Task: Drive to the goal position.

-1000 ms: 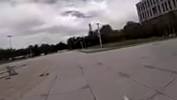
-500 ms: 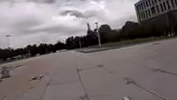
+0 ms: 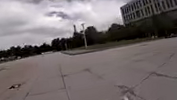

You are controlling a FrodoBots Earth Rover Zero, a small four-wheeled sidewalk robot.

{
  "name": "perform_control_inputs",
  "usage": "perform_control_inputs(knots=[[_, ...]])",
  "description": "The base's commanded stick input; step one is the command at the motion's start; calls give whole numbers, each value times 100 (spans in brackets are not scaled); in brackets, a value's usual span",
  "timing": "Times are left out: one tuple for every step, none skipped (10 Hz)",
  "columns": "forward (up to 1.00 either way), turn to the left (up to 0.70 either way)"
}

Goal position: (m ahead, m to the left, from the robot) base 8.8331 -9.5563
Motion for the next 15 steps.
perform_control_inputs(knots=[[70, -34], [70, -28], [70, -23], [70, -18], [70, -13], [70, -8], [70, -3], [70, 1], [70, 1], [70, 1], [70, 1], [70, 1], [70, 1], [70, 1], [70, 1]])
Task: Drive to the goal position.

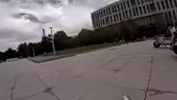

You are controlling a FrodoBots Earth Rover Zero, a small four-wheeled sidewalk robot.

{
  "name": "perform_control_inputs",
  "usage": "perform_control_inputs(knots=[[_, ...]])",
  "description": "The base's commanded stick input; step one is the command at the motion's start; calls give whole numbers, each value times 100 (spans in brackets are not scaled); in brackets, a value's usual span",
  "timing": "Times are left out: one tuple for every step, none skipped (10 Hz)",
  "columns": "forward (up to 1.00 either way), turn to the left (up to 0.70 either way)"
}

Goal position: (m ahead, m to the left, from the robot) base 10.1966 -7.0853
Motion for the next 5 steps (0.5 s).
perform_control_inputs(knots=[[70, 1], [70, 1], [70, 1], [70, 1], [70, 1]])
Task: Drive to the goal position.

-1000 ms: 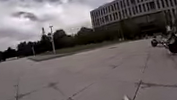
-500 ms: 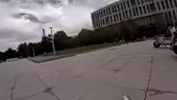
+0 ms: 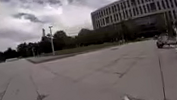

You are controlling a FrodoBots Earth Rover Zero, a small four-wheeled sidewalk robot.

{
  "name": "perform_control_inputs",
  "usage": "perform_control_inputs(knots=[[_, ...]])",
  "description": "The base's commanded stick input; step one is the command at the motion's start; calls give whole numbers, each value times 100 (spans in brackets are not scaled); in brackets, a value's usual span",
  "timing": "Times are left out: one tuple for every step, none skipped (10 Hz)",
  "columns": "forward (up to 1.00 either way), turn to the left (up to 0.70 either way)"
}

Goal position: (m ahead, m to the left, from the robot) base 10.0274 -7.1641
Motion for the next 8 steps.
perform_control_inputs(knots=[[70, 1], [70, 1], [70, 1], [70, 1], [70, 1], [70, 1], [70, 1], [70, 1]])
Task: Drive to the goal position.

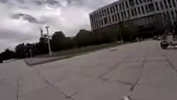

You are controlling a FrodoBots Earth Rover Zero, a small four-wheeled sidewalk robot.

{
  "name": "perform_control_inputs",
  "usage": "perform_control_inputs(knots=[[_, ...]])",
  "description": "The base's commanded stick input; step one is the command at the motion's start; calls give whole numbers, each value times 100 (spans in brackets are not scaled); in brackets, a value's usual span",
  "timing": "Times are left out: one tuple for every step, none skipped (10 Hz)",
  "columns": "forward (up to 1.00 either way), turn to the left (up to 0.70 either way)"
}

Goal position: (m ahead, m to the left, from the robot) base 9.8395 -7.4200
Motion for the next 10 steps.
perform_control_inputs(knots=[[70, 1], [70, 1], [70, 1], [70, 1], [70, 1], [70, 1], [70, 1], [70, 1], [70, 1], [70, 1]])
